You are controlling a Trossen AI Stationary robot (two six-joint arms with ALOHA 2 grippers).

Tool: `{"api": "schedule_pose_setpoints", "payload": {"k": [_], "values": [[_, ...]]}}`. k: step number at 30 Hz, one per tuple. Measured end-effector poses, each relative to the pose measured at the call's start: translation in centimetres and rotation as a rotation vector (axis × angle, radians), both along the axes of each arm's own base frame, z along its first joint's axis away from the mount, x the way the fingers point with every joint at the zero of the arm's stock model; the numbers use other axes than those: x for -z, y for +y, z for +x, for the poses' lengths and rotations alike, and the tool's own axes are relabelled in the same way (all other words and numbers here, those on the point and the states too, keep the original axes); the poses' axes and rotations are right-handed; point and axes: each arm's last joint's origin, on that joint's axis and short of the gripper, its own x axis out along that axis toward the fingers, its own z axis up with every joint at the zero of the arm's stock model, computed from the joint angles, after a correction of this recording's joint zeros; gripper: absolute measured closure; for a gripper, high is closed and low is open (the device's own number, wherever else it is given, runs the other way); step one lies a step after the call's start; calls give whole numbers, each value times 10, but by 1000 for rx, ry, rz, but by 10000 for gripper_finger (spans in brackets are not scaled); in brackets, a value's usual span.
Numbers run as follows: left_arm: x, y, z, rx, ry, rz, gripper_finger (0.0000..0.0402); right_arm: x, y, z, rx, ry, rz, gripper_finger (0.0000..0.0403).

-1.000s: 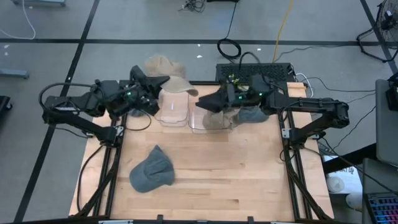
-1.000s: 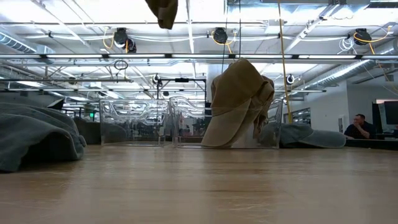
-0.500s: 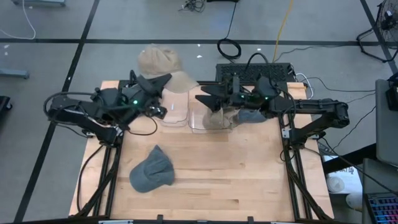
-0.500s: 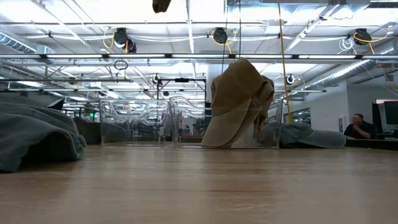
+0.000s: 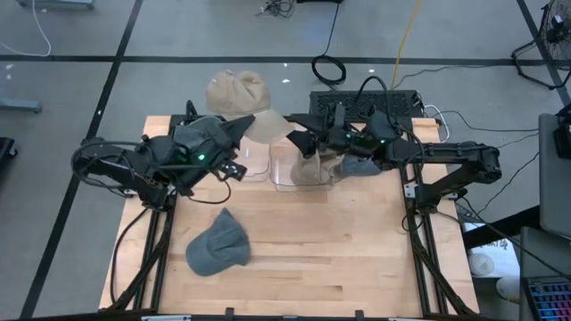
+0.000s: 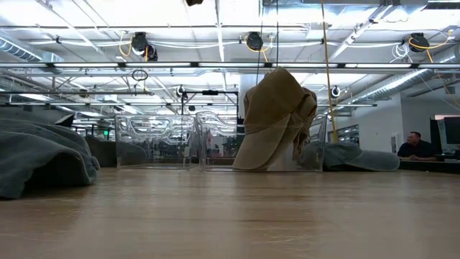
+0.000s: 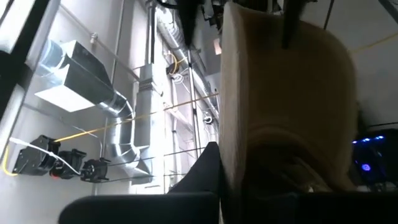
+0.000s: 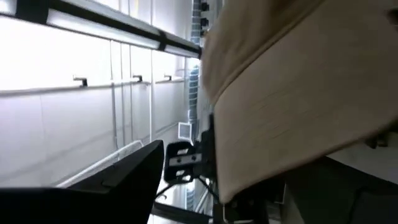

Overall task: Pick & Place hat
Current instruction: Put the brown cap into the right transparent bin

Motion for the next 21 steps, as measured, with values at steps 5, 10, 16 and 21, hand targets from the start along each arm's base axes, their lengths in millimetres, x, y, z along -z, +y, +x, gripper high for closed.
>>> {"api": "schedule_pose_setpoints", "payload": {"k": [5, 10, 16, 21], "values": [[1, -4, 0, 16, 6, 3, 393, 18, -1, 3, 13, 34, 80, 154], [3, -8, -1, 31, 30, 0, 393, 40, -2, 4, 11, 19, 172, 257], [11, -10, 1, 39, 84, -21, 393, 64, -4, -5, 67, -142, 227, 382], [15, -10, 3, 66, 50, -84, 381, 73, -1, -9, 71, -182, 230, 396]]}}
